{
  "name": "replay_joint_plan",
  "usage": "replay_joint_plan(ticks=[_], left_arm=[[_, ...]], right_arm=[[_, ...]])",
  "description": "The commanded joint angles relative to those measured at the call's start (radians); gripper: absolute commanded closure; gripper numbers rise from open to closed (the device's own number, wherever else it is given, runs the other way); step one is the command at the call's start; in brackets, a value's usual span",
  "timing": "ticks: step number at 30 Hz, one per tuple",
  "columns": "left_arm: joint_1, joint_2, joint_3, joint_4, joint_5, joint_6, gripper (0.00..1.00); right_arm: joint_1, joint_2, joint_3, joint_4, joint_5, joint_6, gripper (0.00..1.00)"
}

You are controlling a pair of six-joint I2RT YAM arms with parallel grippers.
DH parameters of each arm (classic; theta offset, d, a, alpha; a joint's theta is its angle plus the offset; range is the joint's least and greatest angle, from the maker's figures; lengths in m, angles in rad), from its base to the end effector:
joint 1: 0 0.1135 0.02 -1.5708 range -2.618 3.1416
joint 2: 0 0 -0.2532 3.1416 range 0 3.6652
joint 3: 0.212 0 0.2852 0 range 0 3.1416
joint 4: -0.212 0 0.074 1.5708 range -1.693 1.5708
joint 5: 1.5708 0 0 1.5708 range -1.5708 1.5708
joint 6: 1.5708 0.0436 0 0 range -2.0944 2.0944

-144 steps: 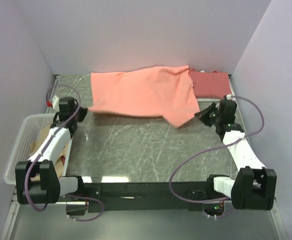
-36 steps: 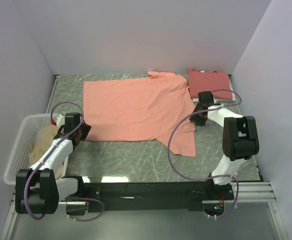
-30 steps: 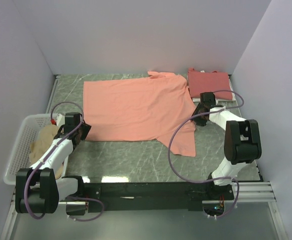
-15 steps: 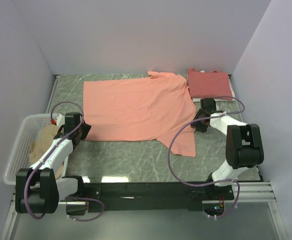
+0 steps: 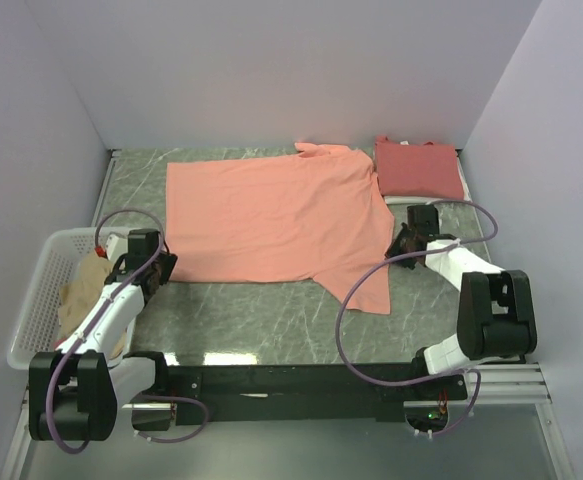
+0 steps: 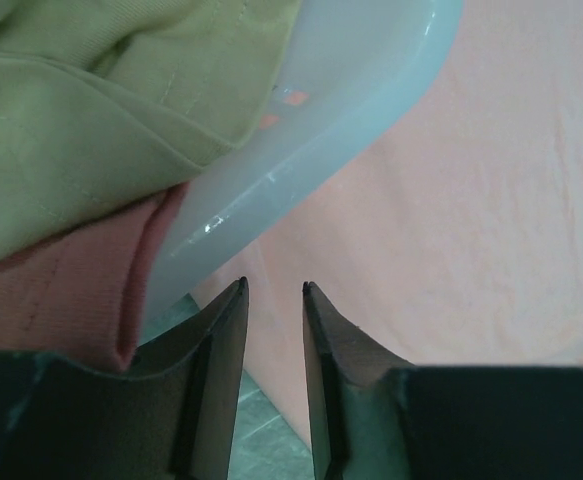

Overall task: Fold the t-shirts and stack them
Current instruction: Flatten the tshirt out

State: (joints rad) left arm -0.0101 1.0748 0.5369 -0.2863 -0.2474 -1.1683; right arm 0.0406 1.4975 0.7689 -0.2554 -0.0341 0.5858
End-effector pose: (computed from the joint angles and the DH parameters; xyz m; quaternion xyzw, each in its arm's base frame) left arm 0.2487 0.0082 0.1595 -0.5433 0.7487 -0.1056 0.3647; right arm 0.3142 0.0142 0.1272 0.2530 0.9231 0.1046 0.2701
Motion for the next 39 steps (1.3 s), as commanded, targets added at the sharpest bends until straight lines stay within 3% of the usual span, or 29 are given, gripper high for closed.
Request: replay_joint_plan(ticks=[1,12,19,25,39], left_arm=[[0.015,0.007,-0.029,-0.125,-0.102,-0.045,0.65],[0.016,0.201,0.136,-0.235,-0.171,-0.126,0.66],[-0.027,0.284,0.159,-0.260,-0.164,-0.172,0.65],[-0.076,0.381,0.201,-0.292,-0.177,-0.217,0.61],[-0.108,0.386,0.175,-0.338,-0.205,-0.264,0.65]], right_arm=[[-0.034,-0.071,-0.028,0.005,0.014,-0.012,1.00],[-0.085,-0.112,-0.071,0.018,-0.019,-0.034,1.00],[-0.085,-0.129,-0.083,0.036,-0.052,-0.029,0.80],[-0.084,-0.161,-0.103,0.048,-0.073,-0.024,0.71],[-0.084,-0.215,-0.120,0.053,-0.113,-0.023,0.69]])
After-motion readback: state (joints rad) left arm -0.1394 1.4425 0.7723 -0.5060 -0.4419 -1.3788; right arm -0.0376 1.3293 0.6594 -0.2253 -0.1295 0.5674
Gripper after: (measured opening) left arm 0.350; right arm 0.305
